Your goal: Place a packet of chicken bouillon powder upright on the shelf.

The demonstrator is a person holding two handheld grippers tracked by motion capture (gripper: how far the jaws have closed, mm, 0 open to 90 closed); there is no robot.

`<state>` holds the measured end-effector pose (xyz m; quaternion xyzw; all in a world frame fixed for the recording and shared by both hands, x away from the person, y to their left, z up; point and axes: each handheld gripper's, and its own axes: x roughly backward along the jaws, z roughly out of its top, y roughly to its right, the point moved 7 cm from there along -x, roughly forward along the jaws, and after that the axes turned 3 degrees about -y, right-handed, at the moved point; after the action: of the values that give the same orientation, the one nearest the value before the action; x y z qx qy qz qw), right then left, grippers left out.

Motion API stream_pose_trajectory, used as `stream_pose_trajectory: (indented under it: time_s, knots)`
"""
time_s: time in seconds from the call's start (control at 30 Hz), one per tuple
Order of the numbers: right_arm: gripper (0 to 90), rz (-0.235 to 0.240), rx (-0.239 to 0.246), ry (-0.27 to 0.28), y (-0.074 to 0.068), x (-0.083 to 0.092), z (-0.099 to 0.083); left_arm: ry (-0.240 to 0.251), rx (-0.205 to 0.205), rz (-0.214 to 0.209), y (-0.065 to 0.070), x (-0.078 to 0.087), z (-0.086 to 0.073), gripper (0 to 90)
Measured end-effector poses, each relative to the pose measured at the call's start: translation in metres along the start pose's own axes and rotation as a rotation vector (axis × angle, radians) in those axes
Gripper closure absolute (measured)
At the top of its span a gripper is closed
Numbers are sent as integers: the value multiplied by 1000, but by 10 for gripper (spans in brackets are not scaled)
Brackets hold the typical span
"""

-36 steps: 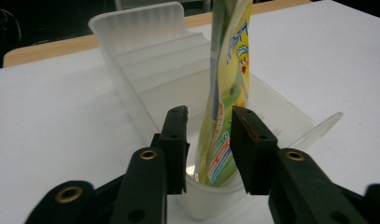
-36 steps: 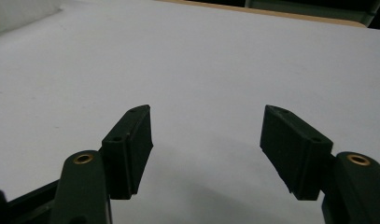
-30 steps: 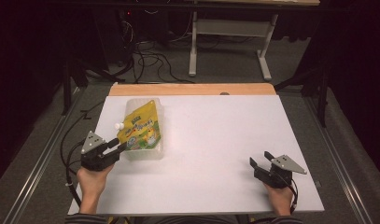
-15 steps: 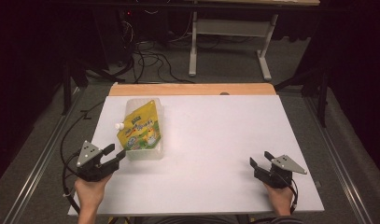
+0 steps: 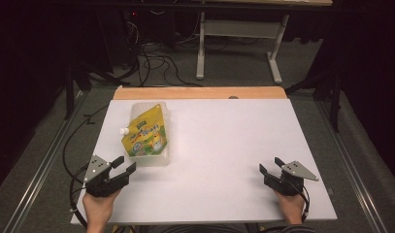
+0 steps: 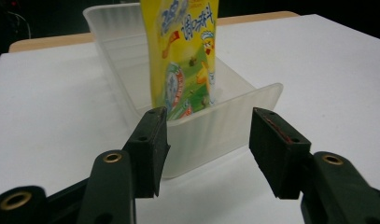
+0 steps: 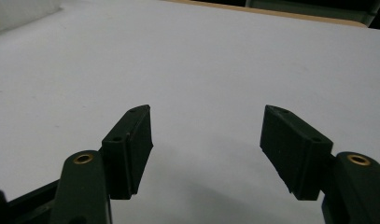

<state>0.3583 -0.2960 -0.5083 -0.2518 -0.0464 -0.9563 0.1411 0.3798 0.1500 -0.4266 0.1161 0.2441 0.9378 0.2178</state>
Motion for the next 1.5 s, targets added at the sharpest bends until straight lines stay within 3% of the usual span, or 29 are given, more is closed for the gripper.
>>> stream_pose_trajectory:
  time_s: [0.8,1.5]
  knots:
    - [345,0,-2,2,0,0,0,-30,14,-70,27,-2,-14,428]
    - [345,3,0,3,0,0,0,-81,16,-155,60,-18,-34,401]
